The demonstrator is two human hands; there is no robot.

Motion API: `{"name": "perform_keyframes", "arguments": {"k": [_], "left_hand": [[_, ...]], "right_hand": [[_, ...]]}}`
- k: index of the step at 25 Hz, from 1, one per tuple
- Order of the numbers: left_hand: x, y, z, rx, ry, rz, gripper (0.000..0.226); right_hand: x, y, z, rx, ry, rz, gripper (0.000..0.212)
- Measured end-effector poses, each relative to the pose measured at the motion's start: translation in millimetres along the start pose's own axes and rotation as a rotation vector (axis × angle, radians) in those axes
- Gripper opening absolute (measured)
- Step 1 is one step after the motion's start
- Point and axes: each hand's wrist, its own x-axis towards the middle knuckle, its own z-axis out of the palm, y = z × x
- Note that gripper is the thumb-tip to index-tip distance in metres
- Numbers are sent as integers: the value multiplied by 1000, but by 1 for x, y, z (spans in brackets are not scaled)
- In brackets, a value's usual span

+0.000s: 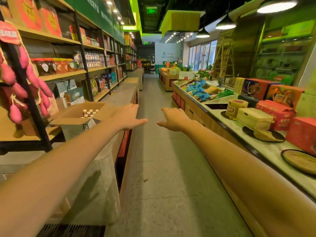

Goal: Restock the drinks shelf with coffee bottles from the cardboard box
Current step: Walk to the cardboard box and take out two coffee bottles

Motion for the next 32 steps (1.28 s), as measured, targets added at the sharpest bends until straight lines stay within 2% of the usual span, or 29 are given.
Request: {"name": "perform_keyframes", "arguments": {"k": [10,13,18,26,32], "left_hand": [[305,-85,84,-16,-18,-155,79],[371,-124,100,-29,-33,-207,84],[441,-219,122,7,-30,-354,82],[522,-401,169,2,12,-574,78],[540,-504,186,-22,-27,-789,71]], "right_hand": [[342,66,62,-36,19,-174,63],[441,62,80,7,1,-245,63],[570,9,122,53,-56,-406,68],[757,-126,181,108,-5,-629,66],[853,-223,224,178,-208,-776,48]]}}
